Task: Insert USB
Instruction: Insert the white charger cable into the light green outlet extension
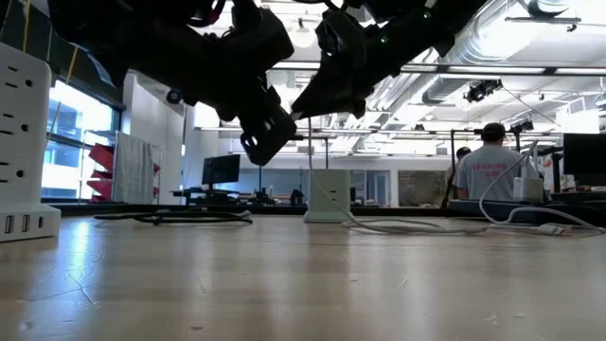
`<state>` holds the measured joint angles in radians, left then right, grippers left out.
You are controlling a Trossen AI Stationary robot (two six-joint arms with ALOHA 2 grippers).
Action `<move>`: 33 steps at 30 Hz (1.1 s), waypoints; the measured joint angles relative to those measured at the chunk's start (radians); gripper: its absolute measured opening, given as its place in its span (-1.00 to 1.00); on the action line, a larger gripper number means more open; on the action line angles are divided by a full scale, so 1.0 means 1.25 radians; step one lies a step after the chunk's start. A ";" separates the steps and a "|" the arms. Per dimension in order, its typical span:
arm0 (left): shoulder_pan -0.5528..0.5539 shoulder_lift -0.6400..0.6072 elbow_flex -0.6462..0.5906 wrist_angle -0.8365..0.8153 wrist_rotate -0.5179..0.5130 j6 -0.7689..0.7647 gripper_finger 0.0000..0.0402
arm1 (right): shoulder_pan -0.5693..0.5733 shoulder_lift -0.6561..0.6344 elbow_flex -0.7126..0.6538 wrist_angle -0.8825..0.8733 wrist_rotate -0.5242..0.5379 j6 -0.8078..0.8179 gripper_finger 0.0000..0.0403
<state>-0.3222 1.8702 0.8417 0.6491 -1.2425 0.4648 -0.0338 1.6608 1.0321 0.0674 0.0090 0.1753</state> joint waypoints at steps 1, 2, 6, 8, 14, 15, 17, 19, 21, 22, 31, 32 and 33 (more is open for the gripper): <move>0.000 0.000 0.000 0.000 0.001 0.000 -1.00 | 0.000 0.001 0.000 0.008 -0.011 0.000 -0.65; 0.000 0.000 0.000 0.000 0.003 0.001 -1.00 | -0.001 0.001 0.000 0.014 -0.023 -0.002 -0.65; -0.001 0.000 0.000 0.000 0.006 0.006 -1.00 | 0.000 0.006 0.000 0.018 -0.029 -0.016 -0.65; -0.001 0.001 0.000 0.003 0.005 0.008 -1.00 | 0.000 0.009 0.000 0.019 -0.025 -0.015 -0.65; 0.000 0.001 0.000 0.004 0.000 0.008 -1.00 | 0.001 0.016 0.001 0.011 0.041 0.049 -0.65; 0.000 0.001 0.000 0.003 -0.001 0.008 -1.00 | 0.000 0.016 0.001 0.011 0.048 0.053 -0.65; 0.000 0.001 0.000 0.002 -0.004 0.009 -1.00 | -0.004 0.017 0.001 0.018 0.047 0.036 -0.65; 0.000 0.001 0.000 0.002 -0.010 0.016 -1.00 | -0.006 0.016 0.001 0.018 0.046 0.019 -0.65; -0.002 0.001 0.000 0.000 -0.022 0.030 -1.00 | -0.010 0.016 0.001 0.018 0.045 0.023 -0.65; -0.003 0.001 0.000 0.001 -0.034 0.038 -1.00 | -0.012 0.016 0.001 0.016 0.045 0.024 -0.65; -0.006 0.001 0.000 0.000 -0.077 0.081 -1.00 | -0.010 0.016 0.001 0.023 0.035 0.027 -0.09; -0.006 0.001 0.000 0.001 -0.077 0.082 -1.00 | -0.006 0.016 0.001 0.030 0.040 0.028 -0.02; -0.006 0.001 0.000 0.000 -0.079 0.085 -1.00 | -0.001 0.018 0.001 0.040 0.051 0.037 0.05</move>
<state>-0.3298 1.8709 0.8417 0.6495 -1.3413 0.5706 -0.0350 1.6831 1.0328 0.1175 0.0724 0.2213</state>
